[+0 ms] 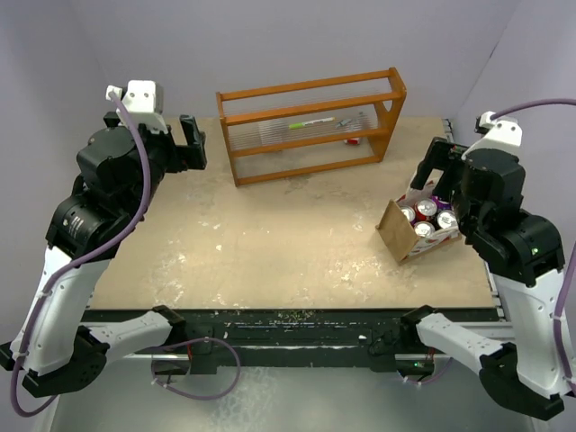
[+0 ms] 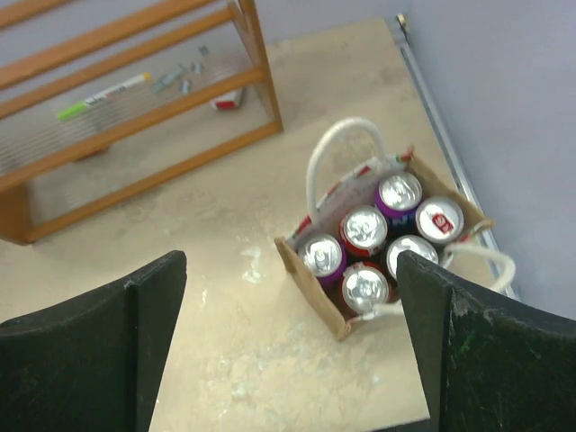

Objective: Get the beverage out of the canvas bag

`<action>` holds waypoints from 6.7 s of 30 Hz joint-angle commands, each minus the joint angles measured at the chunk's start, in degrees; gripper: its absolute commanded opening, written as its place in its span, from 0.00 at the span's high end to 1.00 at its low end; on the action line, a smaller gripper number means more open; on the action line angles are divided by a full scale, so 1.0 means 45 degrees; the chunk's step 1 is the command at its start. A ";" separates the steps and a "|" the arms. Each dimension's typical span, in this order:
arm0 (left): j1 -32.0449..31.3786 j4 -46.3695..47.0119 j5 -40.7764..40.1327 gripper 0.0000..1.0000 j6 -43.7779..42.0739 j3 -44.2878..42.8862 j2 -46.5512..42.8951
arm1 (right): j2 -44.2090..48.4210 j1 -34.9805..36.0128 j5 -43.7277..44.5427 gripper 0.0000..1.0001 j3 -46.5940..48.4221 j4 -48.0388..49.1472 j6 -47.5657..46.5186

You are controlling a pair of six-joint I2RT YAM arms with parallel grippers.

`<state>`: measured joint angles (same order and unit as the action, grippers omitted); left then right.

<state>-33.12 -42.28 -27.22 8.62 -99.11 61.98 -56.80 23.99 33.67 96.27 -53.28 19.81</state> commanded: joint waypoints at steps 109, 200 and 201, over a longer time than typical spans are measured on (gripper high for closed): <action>0.1073 -0.1219 0.6169 0.01 0.1870 -0.3476 0.7811 | -0.6283 -0.3612 -0.3168 0.50 -0.5923 0.5036 0.4127; 0.1052 -0.2987 1.1312 0.01 0.7074 0.4324 -0.0898 | -0.1148 0.2613 -0.1526 0.28 -0.4992 -0.3087 0.6582; 0.1052 -0.2987 1.1280 0.01 0.7069 0.4297 -0.0869 | -0.1175 0.2571 -0.1492 0.28 -0.5146 -0.2876 0.6689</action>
<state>-28.62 -56.21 22.96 39.94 -79.48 57.76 -62.11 35.73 20.82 73.91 -66.30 44.88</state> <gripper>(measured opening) 0.990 0.716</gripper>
